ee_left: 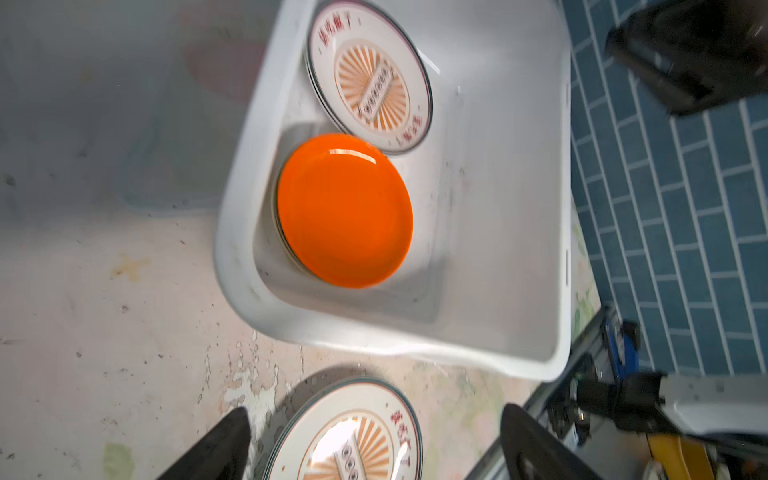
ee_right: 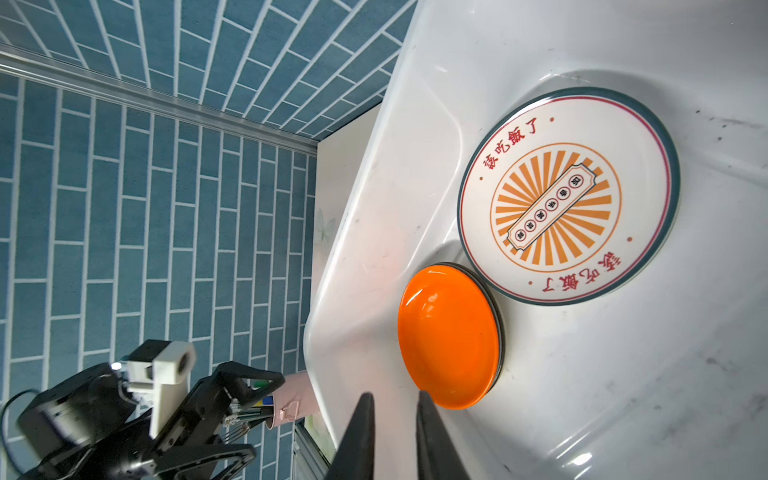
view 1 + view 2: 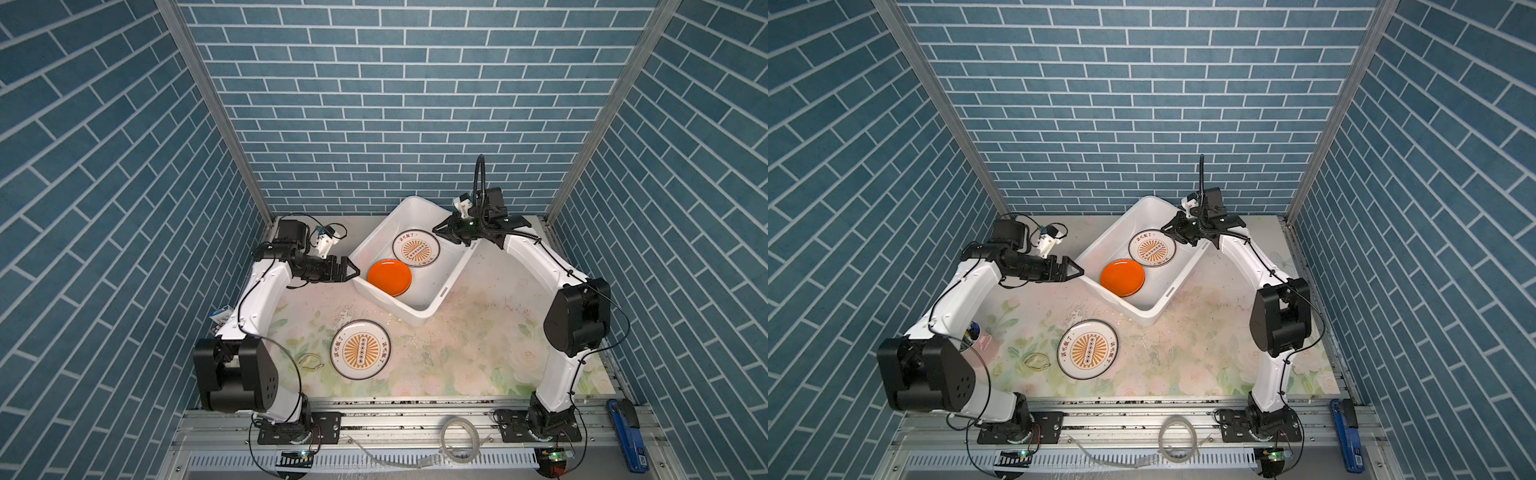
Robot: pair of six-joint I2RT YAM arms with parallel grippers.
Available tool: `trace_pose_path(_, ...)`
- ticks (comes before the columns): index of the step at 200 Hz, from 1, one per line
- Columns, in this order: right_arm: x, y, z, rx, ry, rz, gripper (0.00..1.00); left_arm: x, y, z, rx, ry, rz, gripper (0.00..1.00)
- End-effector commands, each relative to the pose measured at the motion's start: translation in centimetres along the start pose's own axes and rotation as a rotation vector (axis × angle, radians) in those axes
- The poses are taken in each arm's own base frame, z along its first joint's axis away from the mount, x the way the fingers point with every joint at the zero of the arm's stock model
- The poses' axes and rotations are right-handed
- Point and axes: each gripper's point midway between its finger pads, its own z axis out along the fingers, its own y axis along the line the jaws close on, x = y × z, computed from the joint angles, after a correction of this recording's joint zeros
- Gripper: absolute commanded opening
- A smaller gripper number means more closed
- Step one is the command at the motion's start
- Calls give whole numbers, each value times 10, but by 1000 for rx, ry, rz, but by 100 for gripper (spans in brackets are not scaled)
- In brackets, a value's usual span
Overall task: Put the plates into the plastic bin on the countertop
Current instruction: 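Open and raise the right gripper while the left arm swings toward the table plate, then lower the open left gripper onto the rim of the table sunburst plate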
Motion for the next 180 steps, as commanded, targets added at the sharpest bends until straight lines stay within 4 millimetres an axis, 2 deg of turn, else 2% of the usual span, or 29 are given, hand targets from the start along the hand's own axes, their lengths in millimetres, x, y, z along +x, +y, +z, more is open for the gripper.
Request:
trace_pose_path(1,11,19,-28,-17,15,-66,20,33,-7,-7,102,175,61,87)
trace_pose_path(35,18,23,-44,3,11,-79,20,53,7,-25,142,226,73,87)
trace_pose_path(61,20,26,-52,8,5,-84,20,77,16,-29,134,304,118,86)
trace_pose_path(78,20,26,-54,11,3,-83,20,93,19,-24,140,348,127,86)
trace_pose_path(111,20,27,-54,5,7,-76,20,119,40,-9,115,429,122,85)
trace_pose_path(180,23,21,-50,17,19,-57,20,144,64,19,136,534,65,83)
